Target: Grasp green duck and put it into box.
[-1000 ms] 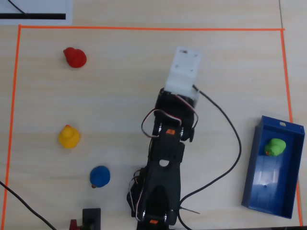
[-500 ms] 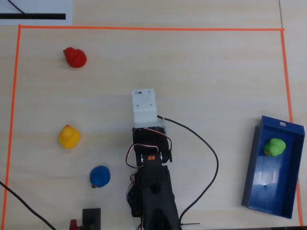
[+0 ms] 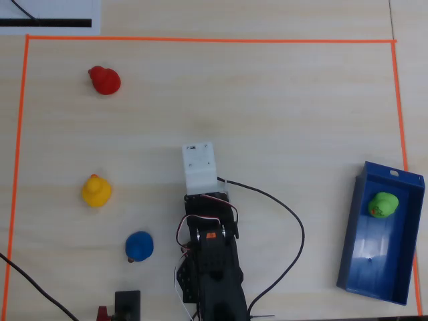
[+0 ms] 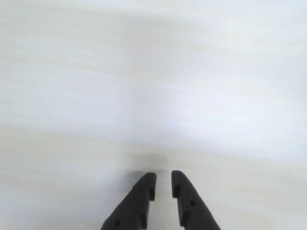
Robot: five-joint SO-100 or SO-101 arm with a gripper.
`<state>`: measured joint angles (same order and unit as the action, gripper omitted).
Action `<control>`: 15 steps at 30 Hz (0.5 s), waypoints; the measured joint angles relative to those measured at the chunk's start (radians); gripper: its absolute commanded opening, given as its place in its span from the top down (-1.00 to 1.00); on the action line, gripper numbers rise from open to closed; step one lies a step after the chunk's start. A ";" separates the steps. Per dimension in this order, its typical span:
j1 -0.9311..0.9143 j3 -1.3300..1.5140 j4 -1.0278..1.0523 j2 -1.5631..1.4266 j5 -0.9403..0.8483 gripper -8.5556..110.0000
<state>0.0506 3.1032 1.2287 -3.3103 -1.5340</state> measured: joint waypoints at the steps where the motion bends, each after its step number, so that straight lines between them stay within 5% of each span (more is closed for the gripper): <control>1: 0.000 0.000 0.017 0.000 0.000 0.85; 15: -0.021 0.008 0.094 -0.005 0.002 0.77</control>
<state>0.0291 3.1109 1.3223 -3.3149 -1.5324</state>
